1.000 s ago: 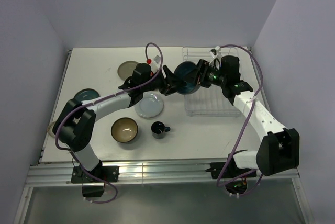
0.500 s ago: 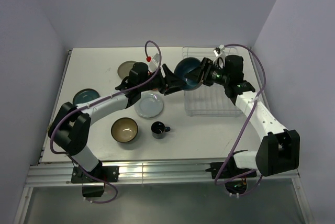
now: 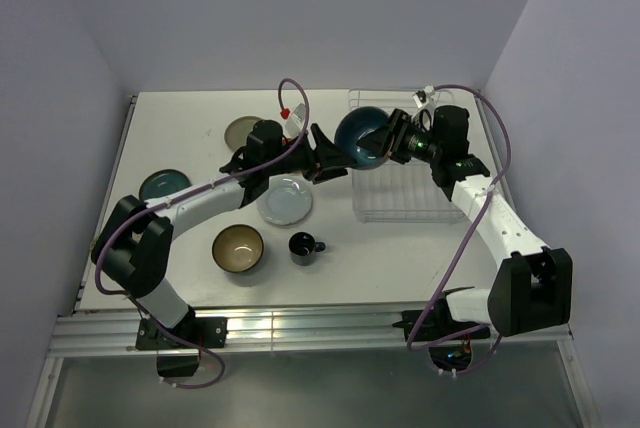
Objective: Load the mixed dishes into the dish rack
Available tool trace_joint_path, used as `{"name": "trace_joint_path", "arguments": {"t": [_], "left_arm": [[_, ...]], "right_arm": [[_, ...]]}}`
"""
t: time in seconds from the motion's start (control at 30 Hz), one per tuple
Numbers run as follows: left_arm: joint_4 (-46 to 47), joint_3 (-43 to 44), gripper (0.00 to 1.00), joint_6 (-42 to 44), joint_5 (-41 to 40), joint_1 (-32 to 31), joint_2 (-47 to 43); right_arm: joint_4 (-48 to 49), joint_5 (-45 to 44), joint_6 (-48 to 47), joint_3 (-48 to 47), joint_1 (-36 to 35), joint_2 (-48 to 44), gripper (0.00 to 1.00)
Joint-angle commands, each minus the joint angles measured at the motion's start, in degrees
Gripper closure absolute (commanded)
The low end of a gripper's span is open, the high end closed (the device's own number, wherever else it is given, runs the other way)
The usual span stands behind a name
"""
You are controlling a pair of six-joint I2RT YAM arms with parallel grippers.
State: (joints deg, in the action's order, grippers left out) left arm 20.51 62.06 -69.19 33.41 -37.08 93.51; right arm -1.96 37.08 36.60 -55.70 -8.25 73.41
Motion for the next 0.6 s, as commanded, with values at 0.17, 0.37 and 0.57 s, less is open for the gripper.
{"name": "trace_joint_path", "arguments": {"t": [0.17, 0.37, 0.57], "left_arm": [[-0.6, 0.6, 0.34, 3.8, 0.6, 1.7, -4.3], [-3.5, 1.0, 0.33, 6.7, -0.3, 2.3, -6.4], [-9.2, 1.6, 0.33, 11.8, -1.6, 3.9, -10.4]], "right_arm": [[6.6, 0.1, -2.0, -1.3, 0.7, -2.9, 1.0], [4.1, -1.8, -5.2, -2.7, 0.8, -2.9, 1.0], [0.8, -3.9, -9.4, -4.1, 1.0, -3.9, 1.0]]}}
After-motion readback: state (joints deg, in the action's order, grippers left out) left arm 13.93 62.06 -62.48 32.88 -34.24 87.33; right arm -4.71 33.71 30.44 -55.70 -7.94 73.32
